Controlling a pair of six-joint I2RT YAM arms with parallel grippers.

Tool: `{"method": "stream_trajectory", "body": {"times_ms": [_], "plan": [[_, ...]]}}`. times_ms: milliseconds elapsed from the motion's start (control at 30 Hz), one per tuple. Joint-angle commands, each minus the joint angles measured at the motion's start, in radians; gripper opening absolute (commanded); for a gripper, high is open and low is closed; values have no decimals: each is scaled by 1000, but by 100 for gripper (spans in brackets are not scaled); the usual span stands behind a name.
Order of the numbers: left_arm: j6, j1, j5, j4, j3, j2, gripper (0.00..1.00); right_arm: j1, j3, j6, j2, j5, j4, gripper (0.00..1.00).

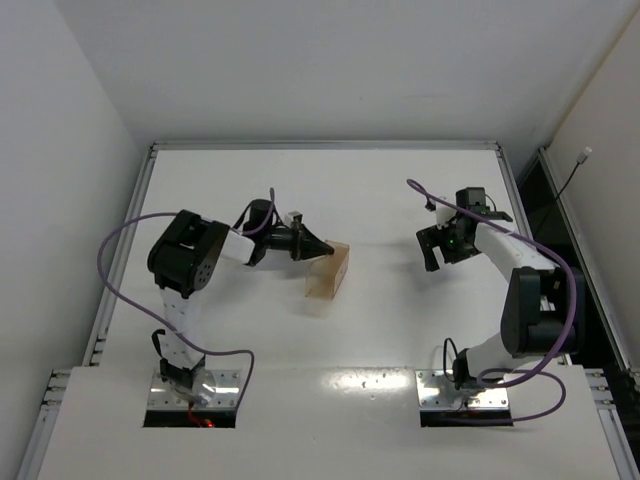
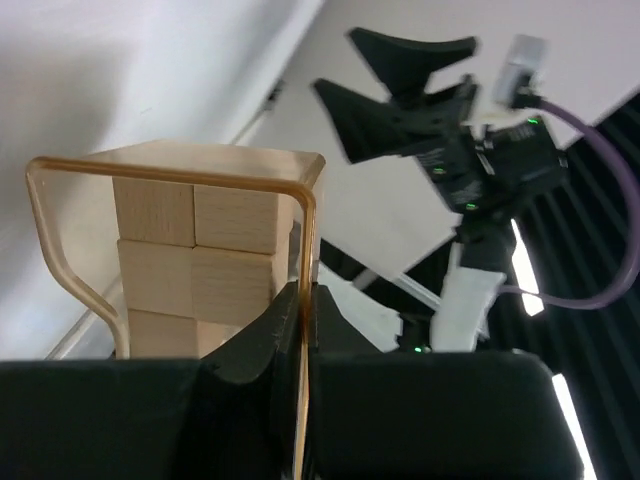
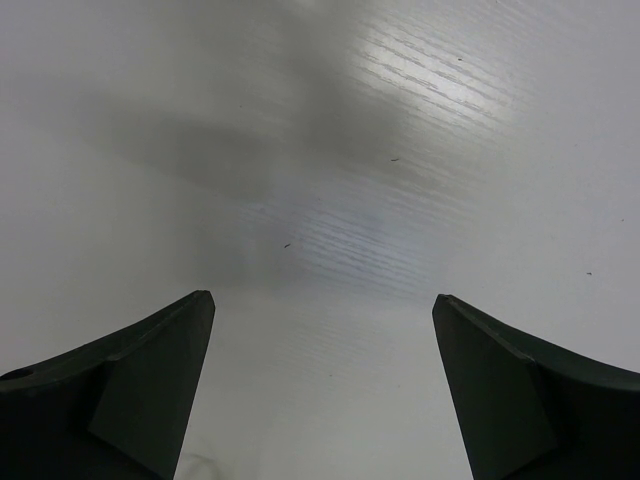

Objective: Build the wood block tower

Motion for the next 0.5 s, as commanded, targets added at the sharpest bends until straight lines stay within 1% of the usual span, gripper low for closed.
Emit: {"method": "stream_trajectory", "body": {"times_ms": [0,33,100,167,300,367,400,433,467], "plan": [[-405,-16,56,542,37,69,0,4,9,20,-19,10,18,88],[-406,-16,67,554,110,89,0,4,9,20,-19,10,9,88],[-461,-16,67,635,151,118,0,4,9,20,-19,10,9,88],[-522,-25,58,694,171,129,0,4,9,20,-19,19,0,88],[-544,-47,48,816,209,155,0,4,9,20,-19,19,0,88],[-544,-47,59,832,223,201,0,4,9,20,-10,19,0,88],[-567,-47,59,853,223,215,0,4,9,20,-10,10,0,88],[-585,-47,35,919,223,227,0,4,9,20,-10,10,0,88],[-597,-47,24,944,223,247,0,4,9,20,-10,10,0,88]]}}
